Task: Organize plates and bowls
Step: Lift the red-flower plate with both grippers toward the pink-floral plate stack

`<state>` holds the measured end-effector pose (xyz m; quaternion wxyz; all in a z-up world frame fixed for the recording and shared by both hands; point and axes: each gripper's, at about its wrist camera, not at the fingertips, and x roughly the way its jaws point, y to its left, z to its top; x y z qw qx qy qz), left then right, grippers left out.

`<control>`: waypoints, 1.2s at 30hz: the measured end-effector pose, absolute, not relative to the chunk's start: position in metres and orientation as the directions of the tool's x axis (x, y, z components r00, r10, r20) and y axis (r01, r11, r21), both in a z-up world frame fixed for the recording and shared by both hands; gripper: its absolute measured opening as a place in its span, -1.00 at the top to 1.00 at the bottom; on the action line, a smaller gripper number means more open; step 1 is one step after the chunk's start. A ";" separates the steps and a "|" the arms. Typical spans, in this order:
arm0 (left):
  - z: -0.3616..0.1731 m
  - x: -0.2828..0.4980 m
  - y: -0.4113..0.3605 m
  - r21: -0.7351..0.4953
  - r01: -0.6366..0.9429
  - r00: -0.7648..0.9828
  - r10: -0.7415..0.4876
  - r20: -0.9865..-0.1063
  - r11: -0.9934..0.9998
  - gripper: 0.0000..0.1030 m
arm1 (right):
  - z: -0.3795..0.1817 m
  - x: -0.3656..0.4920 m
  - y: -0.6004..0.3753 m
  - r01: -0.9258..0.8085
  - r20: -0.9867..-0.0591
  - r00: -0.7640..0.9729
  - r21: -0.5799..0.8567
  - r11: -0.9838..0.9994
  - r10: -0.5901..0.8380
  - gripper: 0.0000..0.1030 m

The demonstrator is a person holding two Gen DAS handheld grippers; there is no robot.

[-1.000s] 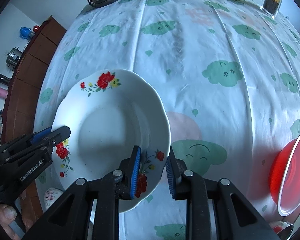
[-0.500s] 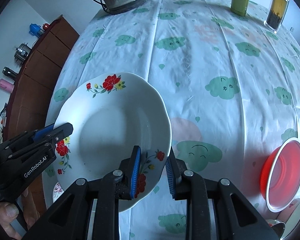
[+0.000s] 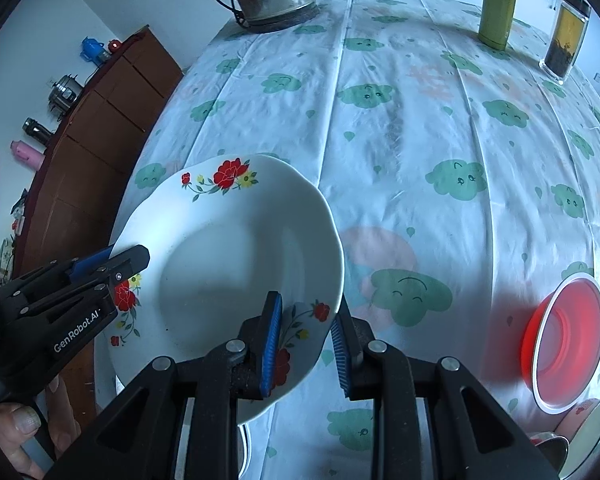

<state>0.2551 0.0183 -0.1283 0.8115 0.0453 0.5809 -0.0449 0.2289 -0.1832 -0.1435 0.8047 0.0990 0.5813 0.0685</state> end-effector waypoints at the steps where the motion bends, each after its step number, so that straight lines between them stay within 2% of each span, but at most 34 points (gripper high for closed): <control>1: -0.128 0.254 0.019 0.021 0.122 0.321 -0.019 -0.947 0.992 0.52 | -0.142 0.227 -0.182 -0.002 -0.921 0.317 0.237 0.971 0.225 0.49; 36: -0.118 0.195 0.049 0.048 0.006 0.316 0.044 -0.948 0.999 0.52 | -0.131 0.178 -0.153 -0.148 -0.901 0.321 0.257 0.955 0.292 0.49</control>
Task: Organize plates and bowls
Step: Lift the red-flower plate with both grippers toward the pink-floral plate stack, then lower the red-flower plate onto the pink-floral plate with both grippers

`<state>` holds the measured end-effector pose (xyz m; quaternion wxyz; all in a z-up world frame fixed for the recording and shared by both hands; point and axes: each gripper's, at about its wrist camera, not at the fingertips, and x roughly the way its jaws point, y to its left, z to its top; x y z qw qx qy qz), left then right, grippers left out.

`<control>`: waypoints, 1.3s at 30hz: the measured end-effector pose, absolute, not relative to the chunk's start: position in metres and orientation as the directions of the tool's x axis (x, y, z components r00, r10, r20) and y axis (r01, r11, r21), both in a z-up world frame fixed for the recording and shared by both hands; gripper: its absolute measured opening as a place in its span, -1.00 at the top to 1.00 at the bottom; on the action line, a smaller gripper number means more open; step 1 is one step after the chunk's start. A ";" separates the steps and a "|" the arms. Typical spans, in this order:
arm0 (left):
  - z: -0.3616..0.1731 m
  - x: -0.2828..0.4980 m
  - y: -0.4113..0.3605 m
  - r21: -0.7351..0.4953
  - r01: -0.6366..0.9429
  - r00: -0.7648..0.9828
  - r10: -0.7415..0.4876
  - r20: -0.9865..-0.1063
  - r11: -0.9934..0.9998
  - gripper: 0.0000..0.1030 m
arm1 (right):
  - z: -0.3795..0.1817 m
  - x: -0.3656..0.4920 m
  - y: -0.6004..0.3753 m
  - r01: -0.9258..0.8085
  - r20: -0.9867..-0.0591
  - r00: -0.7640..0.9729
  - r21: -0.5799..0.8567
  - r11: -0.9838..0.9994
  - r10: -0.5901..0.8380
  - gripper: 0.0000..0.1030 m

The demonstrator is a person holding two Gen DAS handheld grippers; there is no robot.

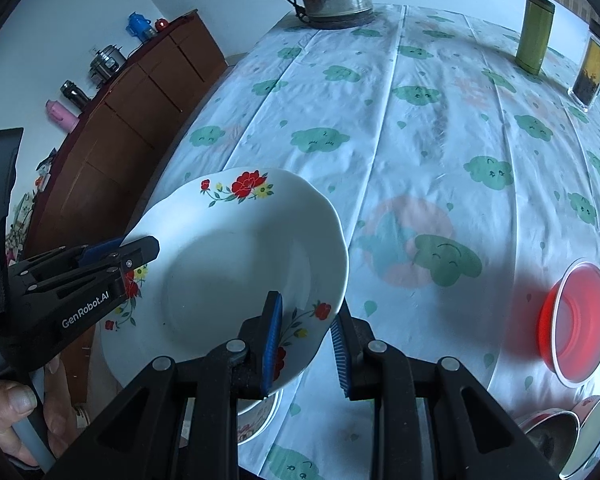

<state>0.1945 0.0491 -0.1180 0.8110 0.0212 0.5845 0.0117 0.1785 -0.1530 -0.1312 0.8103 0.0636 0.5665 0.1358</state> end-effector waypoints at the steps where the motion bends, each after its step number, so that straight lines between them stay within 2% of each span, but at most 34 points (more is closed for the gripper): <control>1: -0.118 0.193 0.050 0.048 0.004 0.315 0.044 -0.948 0.999 0.52 | -0.131 0.177 -0.152 -0.151 -0.901 0.321 0.257 0.955 0.293 0.49; 39: -0.136 0.146 0.092 0.045 -0.091 0.278 0.069 -0.958 0.995 0.52 | -0.146 0.135 -0.108 -0.252 -0.904 0.278 0.257 0.933 0.324 0.49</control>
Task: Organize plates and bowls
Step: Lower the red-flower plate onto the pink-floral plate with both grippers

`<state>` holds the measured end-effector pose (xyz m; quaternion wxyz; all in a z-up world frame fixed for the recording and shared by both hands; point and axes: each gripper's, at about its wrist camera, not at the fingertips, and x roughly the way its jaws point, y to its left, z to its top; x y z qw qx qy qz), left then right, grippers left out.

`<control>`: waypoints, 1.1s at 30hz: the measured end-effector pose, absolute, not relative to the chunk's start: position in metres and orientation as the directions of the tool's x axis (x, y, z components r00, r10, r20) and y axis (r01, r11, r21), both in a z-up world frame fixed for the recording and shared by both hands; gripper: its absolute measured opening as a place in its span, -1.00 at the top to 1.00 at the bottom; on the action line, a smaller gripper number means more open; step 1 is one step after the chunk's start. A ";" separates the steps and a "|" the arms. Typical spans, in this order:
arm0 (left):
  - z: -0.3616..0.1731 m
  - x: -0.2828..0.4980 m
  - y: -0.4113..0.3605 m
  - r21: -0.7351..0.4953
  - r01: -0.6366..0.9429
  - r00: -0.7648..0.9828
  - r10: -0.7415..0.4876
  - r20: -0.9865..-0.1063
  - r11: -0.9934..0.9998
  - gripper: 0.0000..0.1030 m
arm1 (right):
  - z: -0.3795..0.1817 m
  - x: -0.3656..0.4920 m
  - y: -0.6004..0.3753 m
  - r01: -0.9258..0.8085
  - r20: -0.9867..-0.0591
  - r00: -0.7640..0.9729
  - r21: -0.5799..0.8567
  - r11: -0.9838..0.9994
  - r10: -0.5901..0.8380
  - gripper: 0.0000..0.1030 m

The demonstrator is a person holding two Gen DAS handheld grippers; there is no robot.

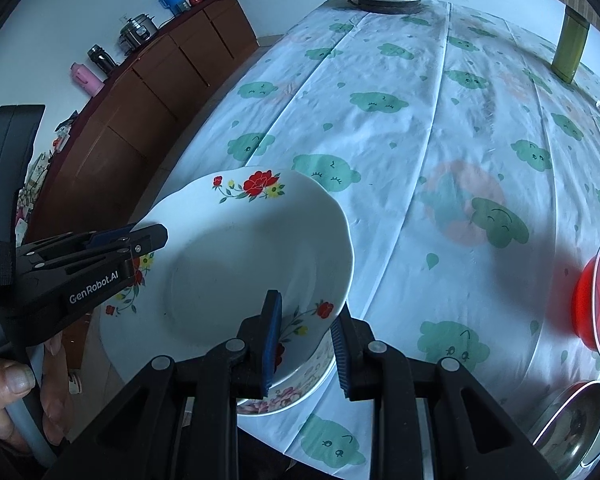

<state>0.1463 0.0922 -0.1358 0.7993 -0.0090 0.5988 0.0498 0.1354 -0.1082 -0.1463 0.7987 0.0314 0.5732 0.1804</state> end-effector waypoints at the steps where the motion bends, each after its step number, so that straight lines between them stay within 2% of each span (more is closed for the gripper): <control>1: -0.136 0.146 0.093 0.044 -0.092 0.277 0.068 -0.958 0.995 0.51 | -0.147 0.135 -0.107 -0.255 -0.905 0.278 0.255 0.933 0.323 0.49; 33: -0.155 0.133 0.098 0.022 -0.089 0.253 0.044 -0.966 0.996 0.49 | -0.160 0.121 -0.098 -0.278 -0.917 0.269 0.218 0.936 0.293 0.47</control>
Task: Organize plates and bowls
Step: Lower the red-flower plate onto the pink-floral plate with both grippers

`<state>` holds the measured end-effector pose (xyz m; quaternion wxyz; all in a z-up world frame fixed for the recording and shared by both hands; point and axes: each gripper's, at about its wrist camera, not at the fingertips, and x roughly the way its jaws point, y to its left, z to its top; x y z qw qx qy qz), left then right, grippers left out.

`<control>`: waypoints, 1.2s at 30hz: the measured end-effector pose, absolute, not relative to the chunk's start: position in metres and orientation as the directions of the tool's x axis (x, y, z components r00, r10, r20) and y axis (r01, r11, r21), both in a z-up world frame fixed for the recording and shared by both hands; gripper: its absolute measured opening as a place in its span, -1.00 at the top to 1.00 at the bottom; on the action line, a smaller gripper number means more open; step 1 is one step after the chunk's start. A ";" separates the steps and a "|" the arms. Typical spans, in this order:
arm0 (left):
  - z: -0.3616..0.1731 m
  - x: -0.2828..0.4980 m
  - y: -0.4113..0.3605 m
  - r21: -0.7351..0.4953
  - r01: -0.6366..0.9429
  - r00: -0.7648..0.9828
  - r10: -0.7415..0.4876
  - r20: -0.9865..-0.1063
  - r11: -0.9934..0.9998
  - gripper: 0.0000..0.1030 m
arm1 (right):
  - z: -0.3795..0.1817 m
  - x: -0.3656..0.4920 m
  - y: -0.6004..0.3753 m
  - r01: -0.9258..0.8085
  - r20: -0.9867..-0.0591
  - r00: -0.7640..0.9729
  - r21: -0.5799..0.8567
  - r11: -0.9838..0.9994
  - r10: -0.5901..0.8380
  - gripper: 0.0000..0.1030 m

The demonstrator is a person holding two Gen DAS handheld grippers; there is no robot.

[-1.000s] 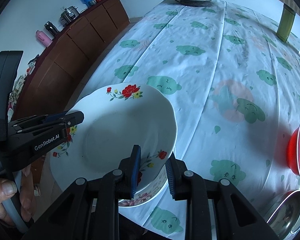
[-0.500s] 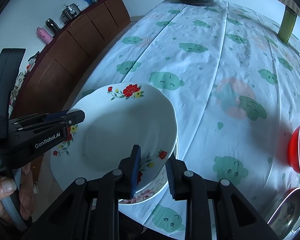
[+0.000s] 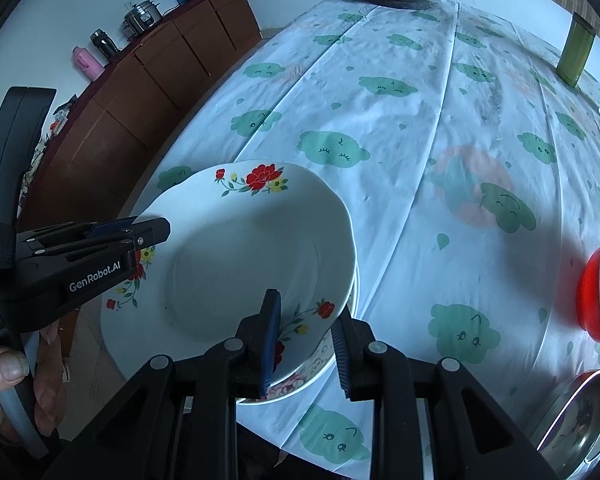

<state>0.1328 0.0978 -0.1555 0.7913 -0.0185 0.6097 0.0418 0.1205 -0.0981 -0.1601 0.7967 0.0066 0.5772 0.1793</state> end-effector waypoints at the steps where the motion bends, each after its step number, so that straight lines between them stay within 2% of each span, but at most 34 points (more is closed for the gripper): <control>1: -0.156 0.133 0.097 0.022 -0.086 0.253 0.043 -0.967 0.996 0.49 | -0.161 0.120 -0.098 -0.283 -0.919 0.266 0.214 0.935 0.291 0.45; 15: -0.172 0.130 0.097 0.047 -0.069 0.225 0.061 -0.972 0.997 0.48 | -0.180 0.112 -0.091 -0.327 -0.935 0.235 0.182 0.927 0.266 0.42; 36: -0.173 0.131 0.099 0.013 -0.080 0.228 0.031 -0.973 0.997 0.48 | -0.176 0.106 -0.088 -0.351 -0.932 0.282 0.121 0.929 0.228 0.37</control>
